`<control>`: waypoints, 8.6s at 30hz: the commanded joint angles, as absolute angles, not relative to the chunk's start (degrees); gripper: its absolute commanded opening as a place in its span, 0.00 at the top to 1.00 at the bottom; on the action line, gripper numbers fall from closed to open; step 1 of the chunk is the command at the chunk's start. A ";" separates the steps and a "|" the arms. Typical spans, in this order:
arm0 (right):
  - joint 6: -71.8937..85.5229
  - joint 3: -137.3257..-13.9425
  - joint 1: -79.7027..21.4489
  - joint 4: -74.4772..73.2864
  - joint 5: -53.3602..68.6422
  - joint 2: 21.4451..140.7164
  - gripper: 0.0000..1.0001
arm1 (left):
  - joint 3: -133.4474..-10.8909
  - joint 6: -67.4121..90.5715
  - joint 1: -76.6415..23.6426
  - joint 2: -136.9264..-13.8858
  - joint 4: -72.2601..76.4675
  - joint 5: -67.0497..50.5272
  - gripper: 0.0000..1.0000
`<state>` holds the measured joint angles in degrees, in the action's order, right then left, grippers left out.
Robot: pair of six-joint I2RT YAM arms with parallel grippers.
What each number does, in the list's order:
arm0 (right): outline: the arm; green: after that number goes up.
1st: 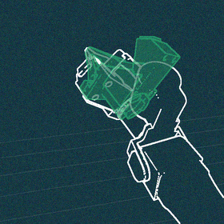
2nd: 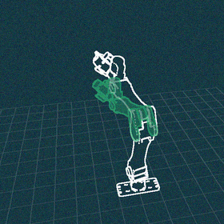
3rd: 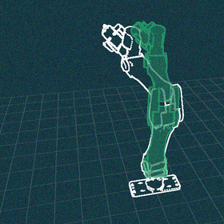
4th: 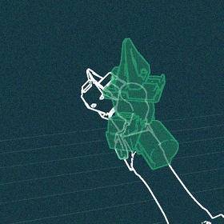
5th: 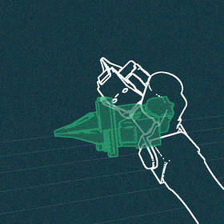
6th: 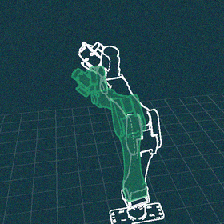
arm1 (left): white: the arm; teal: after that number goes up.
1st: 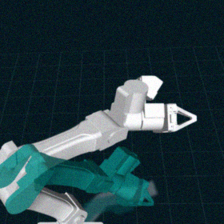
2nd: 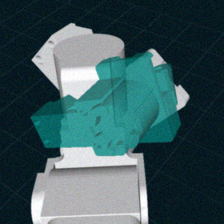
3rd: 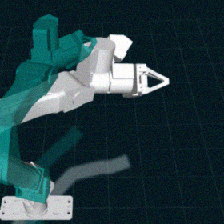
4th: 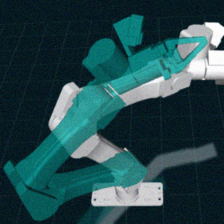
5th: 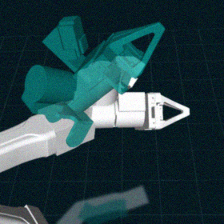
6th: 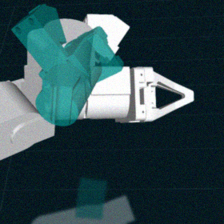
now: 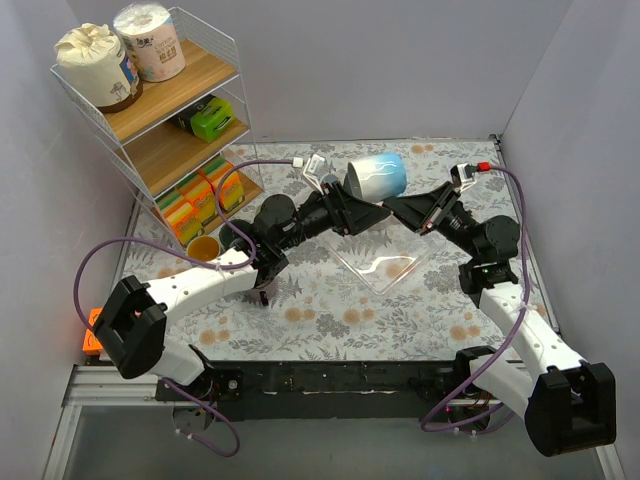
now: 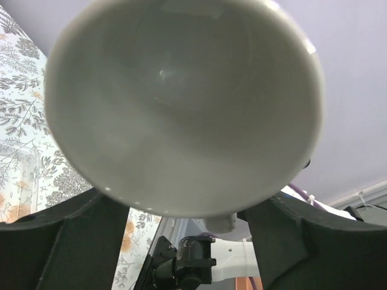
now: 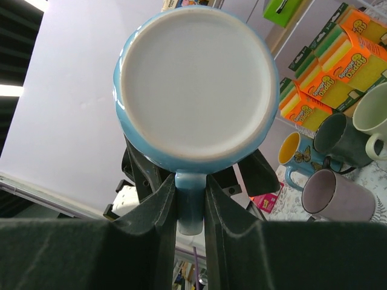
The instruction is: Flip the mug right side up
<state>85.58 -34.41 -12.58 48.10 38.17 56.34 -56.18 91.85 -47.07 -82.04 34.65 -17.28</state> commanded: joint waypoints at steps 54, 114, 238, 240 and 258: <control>59.94 -35.51 -21.27 25.76 36.39 53.17 0.51 | -58.00 91.68 -43.33 -68.64 8.01 1.75 1.00; 38.68 -45.26 -19.51 -14.06 18.65 58.89 0.43 | -49.48 90.70 -54.23 -84.03 -22.76 38.85 0.42; 37.79 -55.02 -16.00 14.86 38.85 71.99 0.99 | -54.14 79.98 -38.14 -69.52 5.79 -22.14 0.02; 39.28 -55.63 -16.00 16.43 39.98 71.28 0.99 | -54.49 80.33 -38.14 -69.87 6.94 -22.59 0.02; 64.24 -53.44 -16.00 39.55 47.72 69.26 0.99 | -54.14 84.72 -38.14 -69.43 18.10 -22.33 0.02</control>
<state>58.22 -52.69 -16.03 27.16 45.01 72.66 -53.91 83.59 -38.35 -70.11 14.06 -22.11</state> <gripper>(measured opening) 0.229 0.981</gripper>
